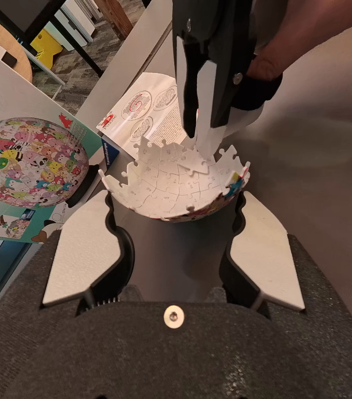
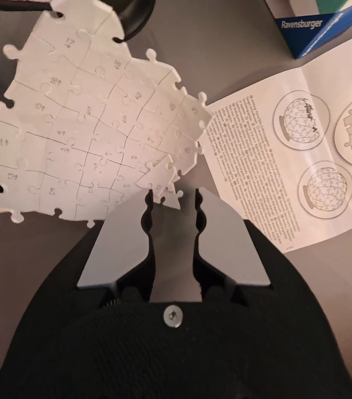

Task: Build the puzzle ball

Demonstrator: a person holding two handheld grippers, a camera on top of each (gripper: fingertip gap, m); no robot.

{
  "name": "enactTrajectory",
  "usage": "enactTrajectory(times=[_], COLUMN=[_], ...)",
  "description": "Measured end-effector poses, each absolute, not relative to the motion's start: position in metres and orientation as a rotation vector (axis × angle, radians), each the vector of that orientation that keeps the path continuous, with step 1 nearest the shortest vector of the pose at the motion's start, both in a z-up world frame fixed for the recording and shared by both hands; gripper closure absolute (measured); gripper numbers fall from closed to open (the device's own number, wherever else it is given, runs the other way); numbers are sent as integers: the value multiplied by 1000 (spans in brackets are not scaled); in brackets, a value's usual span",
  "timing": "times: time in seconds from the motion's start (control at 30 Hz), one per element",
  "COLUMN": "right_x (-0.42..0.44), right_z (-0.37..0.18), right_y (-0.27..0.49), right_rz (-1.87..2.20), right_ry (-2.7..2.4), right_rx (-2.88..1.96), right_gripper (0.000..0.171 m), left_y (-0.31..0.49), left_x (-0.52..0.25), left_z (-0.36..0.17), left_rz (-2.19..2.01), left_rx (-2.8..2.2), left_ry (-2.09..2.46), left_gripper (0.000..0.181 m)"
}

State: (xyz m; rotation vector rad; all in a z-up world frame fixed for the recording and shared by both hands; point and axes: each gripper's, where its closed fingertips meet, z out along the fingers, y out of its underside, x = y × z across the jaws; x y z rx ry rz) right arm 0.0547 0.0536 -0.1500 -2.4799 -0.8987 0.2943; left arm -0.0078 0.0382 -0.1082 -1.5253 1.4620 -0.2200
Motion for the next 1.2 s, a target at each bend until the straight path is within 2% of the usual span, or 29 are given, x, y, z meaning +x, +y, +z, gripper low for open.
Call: enactTrajectory(times=[0.37, 0.73, 0.97, 1.2], right_x=[43, 36, 38, 29], right_z=[-138, -152, -154, -147], right_y=[55, 61, 60, 55], right_rz=[603, 506, 425, 611], right_ry=[-769, -705, -753, -721], right_rx=[-2404, -2502, -2530, -2495], right_gripper=[131, 114, 114, 114], left_y=[39, 39, 38, 39], left_x=[-9, -5, -4, -22], left_z=[-110, -104, -106, -121], left_rz=[-238, -216, -199, -169], left_rx=[-1535, -1513, -1504, -1564], left_ry=[1455, 1457, 1470, 1472], left_gripper=[74, 76, 75, 68])
